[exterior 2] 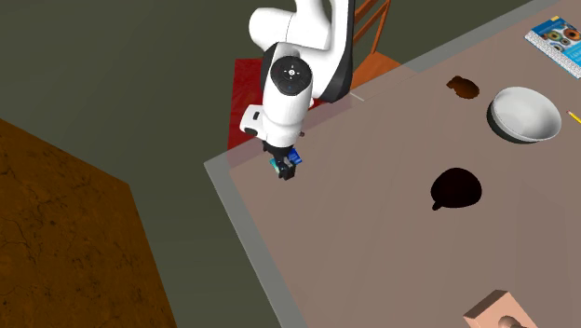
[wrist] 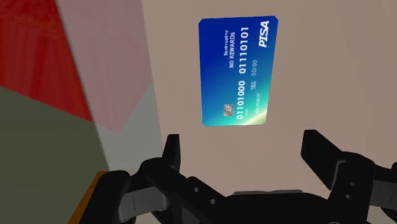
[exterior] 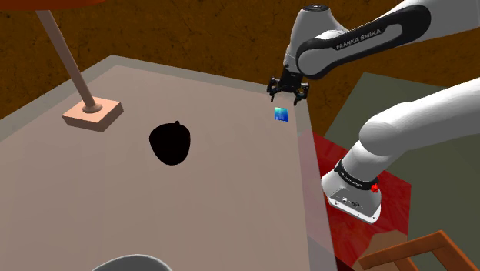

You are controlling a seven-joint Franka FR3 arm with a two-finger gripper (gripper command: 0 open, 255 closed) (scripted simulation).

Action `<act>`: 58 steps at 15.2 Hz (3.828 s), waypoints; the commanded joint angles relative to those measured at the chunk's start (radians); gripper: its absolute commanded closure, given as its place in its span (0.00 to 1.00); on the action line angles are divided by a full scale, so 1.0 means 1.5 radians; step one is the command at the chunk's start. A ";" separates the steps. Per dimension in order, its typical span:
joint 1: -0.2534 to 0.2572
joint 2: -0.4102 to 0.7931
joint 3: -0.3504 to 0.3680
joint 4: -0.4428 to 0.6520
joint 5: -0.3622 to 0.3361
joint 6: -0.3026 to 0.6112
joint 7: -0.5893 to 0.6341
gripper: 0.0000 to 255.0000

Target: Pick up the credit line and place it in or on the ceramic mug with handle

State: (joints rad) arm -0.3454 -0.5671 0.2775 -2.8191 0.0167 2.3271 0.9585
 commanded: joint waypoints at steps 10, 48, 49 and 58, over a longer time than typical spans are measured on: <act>-0.010 0.037 0.007 -0.020 -0.008 0.058 0.008 0.00; 0.001 -0.092 -0.035 0.148 -0.002 -0.237 -0.035 1.00; 0.001 -0.094 -0.036 0.156 -0.002 -0.246 -0.036 1.00; 0.024 -0.074 0.019 0.222 0.025 -0.295 0.027 1.00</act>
State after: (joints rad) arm -0.3182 -0.6802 0.2871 -2.4958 0.0441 1.8927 0.9767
